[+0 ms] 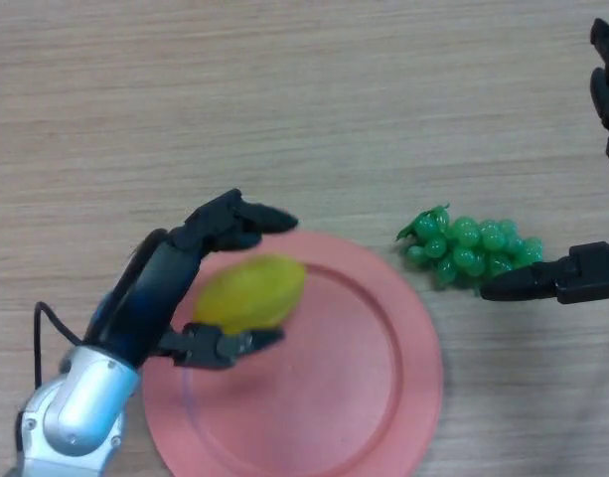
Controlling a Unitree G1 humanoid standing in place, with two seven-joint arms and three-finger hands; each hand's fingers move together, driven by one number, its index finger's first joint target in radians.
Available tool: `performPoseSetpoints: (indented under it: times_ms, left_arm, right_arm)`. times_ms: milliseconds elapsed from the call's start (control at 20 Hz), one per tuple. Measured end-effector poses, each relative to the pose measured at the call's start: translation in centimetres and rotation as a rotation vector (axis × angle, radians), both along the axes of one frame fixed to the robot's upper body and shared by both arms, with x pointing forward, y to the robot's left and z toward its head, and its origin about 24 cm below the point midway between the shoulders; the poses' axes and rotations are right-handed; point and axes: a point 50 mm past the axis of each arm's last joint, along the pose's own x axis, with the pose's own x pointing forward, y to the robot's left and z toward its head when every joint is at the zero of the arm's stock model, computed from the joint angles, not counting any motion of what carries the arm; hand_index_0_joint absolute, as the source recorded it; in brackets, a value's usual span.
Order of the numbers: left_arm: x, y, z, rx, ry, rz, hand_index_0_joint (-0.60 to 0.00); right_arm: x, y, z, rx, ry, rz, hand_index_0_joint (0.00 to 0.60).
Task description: Pick up the yellow starfruit and place it on the plate
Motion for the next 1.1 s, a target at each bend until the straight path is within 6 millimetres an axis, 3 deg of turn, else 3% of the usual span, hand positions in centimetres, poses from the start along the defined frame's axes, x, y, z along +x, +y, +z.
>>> performPoseSetpoints:
  times_ms: [200, 550, 850, 1100]
  left_arm:
    - [0.6, 1.6, 1.8, -0.017, -0.073, 0.056, 0.000]
    - [-0.1, 2.5, 7.5, -0.248, -0.288, 0.005, 0.000]
    - [-0.2, 4.8, 7.1, -0.332, -0.266, 0.112, 0.000]
    - [-0.6, 4.8, 6.8, -0.335, -0.257, 0.123, 0.000]
  right_arm:
    - [0.1, 0.3, 0.3, -0.002, -0.013, 0.010, 0.000]
    - [0.2, 0.9, 0.5, -0.007, -0.005, 0.050, 0.000]
    - [0.1, 1.2, 0.1, -0.002, 0.015, 0.073, 0.000]
    - [0.0, 1.4, -0.2, -0.010, 0.033, 0.100, 0.000]
